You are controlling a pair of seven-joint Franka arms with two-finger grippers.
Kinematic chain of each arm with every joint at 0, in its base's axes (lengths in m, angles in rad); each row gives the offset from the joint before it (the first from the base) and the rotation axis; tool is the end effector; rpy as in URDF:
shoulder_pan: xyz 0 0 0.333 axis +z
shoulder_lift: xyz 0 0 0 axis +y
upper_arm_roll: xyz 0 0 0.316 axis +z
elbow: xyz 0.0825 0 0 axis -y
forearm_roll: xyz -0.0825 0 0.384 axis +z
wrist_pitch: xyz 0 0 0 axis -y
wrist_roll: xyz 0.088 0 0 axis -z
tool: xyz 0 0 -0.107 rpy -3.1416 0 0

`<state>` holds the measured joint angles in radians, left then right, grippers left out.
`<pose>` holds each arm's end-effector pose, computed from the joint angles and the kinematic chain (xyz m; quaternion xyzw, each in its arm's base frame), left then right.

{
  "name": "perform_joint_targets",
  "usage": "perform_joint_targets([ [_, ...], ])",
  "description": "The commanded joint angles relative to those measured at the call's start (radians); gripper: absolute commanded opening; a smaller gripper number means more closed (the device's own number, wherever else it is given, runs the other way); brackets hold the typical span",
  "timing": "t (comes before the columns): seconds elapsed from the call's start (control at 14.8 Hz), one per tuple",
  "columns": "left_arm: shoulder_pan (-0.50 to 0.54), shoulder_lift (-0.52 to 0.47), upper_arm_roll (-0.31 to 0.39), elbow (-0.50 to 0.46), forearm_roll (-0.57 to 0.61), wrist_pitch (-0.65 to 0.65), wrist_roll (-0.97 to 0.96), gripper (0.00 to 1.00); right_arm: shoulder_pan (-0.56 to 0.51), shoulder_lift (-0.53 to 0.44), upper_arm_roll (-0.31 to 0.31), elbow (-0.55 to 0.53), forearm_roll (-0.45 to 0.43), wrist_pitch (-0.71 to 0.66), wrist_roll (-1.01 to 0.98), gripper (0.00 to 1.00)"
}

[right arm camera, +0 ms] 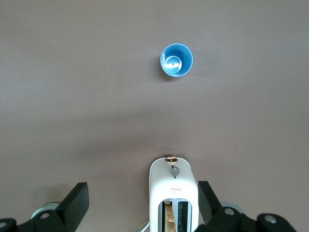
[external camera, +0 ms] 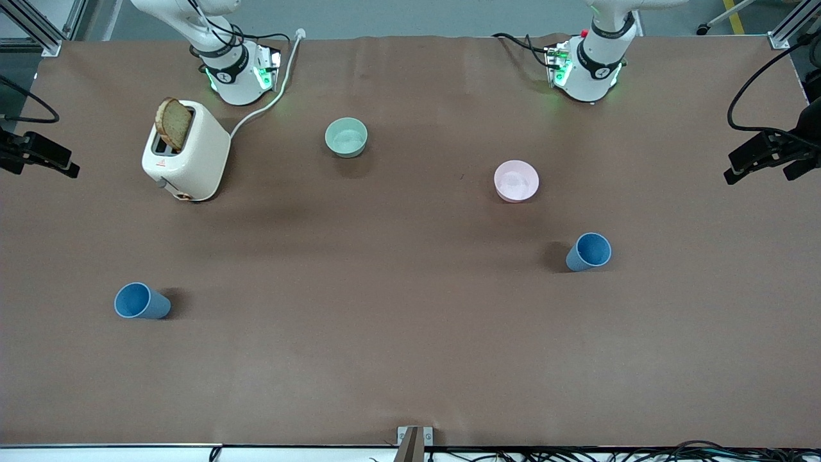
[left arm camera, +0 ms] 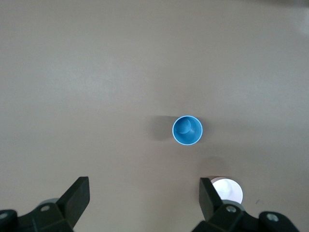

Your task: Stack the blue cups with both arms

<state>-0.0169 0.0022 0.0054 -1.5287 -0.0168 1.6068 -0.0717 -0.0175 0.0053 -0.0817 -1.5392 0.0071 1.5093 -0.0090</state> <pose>0.5594 -0.0082 0.6466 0.9988 0.0301 0.0376 0.0100 0.5474 -0.0536 0.6311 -0.9988 0.0449 0.0174 0.0043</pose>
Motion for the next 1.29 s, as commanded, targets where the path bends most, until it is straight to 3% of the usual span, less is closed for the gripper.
perform_joint_targets([
  [0.0, -0.003, 0.002, -0.004, 0.019, 0.011, -0.008, -0.007, 1.0, -0.005, -0.011, 0.003, -0.015, 0.022, 0.006, 0.004, 1.0],
  [0.75, -0.034, 0.064, -0.005, 0.024, 0.004, -0.008, 0.015, 1.0, -0.012, 0.004, 0.003, -0.021, 0.022, 0.046, 0.003, 1.0],
  [1.22, -0.04, 0.214, -0.021, 0.019, 0.009, 0.013, 0.023, 1.0, -0.065, 0.125, 0.002, -0.151, 0.02, 0.342, -0.06, 1.0],
])
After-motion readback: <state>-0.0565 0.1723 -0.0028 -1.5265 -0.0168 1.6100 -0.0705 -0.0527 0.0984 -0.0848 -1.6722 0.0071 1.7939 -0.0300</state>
